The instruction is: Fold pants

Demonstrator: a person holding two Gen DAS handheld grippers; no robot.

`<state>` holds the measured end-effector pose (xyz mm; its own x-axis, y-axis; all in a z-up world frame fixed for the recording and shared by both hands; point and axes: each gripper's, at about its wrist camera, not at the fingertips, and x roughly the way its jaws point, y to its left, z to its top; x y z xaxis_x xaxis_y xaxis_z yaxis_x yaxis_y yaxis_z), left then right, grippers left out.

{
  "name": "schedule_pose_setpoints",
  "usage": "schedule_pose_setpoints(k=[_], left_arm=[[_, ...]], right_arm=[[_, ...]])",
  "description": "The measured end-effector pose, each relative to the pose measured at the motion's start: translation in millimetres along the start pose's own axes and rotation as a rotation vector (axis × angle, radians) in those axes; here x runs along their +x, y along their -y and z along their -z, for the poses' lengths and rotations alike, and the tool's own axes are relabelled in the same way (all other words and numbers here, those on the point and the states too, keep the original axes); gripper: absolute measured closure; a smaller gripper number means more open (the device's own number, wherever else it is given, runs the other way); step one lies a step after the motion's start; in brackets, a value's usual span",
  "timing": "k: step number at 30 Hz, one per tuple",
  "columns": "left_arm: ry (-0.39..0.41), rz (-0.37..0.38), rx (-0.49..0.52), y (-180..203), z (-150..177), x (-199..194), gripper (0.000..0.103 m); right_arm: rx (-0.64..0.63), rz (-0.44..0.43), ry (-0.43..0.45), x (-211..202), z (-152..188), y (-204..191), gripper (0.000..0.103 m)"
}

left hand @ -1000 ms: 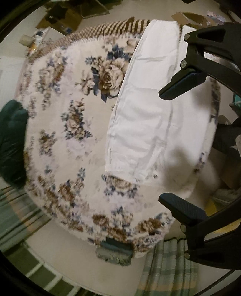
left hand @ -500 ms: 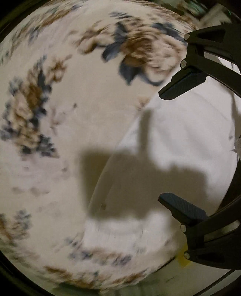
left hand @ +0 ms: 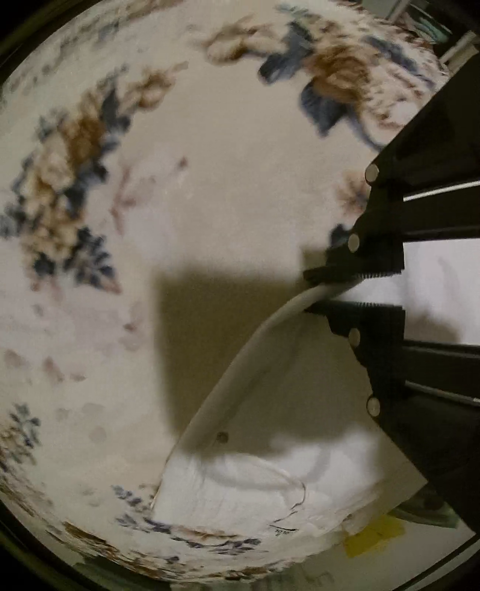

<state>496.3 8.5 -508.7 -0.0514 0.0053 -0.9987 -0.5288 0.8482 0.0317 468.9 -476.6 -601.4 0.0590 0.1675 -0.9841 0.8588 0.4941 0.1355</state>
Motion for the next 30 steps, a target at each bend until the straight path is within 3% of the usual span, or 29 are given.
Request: schedule_pose_setpoints(k=[7,11,14,15,17,24,28,29,30], left_arm=[[0.15,0.142,0.075,-67,99,-103,0.099],[0.156,0.195,0.09,-130,136,-118,0.099],[0.109,0.188,0.094,-152,173,-98,0.099],[0.09,0.184,0.091,-159,183,-90,0.099],[0.053,0.154,0.091,-173,206,-69,0.099],[-0.064,0.05,0.066,-207,262,20,0.099],[-0.097,0.05,0.054,-214,270,39,0.095],[-0.095,0.056,0.059,-213,270,37,0.095],[-0.082,0.072,0.061,-213,270,31,0.094]], right_arm=[[-0.099,-0.102,0.064,-51,61,19,0.099],[-0.147,-0.133,0.064,-89,101,54,0.099],[-0.179,-0.112,0.061,-106,130,100,0.099],[-0.19,-0.105,0.056,-121,128,137,0.099],[-0.205,-0.072,0.046,-118,146,164,0.099],[-0.256,0.055,-0.012,-66,180,241,0.099],[-0.261,0.083,-0.043,-36,182,268,0.099],[-0.264,0.071,-0.069,-29,181,275,0.094],[-0.263,0.055,-0.094,-25,180,281,0.081]])
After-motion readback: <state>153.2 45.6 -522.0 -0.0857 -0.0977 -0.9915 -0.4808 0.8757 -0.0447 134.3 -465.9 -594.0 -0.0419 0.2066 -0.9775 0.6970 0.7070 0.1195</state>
